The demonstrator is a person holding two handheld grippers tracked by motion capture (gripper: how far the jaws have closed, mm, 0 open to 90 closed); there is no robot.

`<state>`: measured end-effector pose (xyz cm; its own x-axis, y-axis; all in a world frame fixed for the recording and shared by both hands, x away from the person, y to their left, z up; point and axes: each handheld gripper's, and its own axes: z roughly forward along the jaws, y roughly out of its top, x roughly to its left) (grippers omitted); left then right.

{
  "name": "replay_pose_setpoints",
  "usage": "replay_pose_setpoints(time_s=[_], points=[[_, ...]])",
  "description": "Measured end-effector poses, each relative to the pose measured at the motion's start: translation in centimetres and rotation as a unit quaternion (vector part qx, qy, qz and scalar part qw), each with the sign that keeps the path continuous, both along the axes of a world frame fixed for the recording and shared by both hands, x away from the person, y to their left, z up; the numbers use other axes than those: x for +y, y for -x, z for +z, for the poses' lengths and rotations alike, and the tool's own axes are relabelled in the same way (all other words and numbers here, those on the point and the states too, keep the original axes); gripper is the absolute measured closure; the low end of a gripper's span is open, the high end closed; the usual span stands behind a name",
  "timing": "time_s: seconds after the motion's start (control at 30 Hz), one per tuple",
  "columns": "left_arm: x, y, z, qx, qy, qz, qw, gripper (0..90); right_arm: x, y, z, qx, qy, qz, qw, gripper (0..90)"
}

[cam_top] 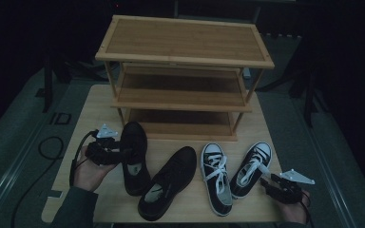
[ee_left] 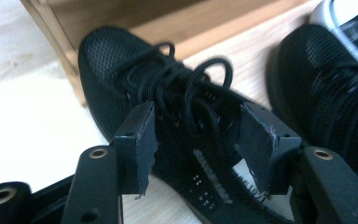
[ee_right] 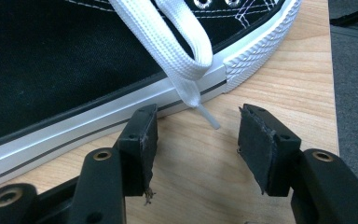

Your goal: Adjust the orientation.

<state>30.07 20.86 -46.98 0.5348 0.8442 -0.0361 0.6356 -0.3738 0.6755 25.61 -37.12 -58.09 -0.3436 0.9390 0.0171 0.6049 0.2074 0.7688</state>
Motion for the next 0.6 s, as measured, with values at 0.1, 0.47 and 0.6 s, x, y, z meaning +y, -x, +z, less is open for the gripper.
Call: replay_pose_setpoints(time_s=[0.1,0.47,0.6], points=[[-0.5,-0.2,-0.9,0.018,-0.022,-0.005,0.9996,45.5,0.0,0.0,0.0,0.000,0.000,0.000,1.0000,46.8],[-0.1,-0.3,-1.0,0.056,-0.074,0.010,0.9957,77.9,0.0,0.0,0.0,0.000,0.000,0.000,1.0000,46.7],[1.0,-0.2,-0.9,0.055,-0.076,0.018,0.9954,82.8,0.0,0.0,0.0,0.000,0.000,0.000,1.0000,46.6]])
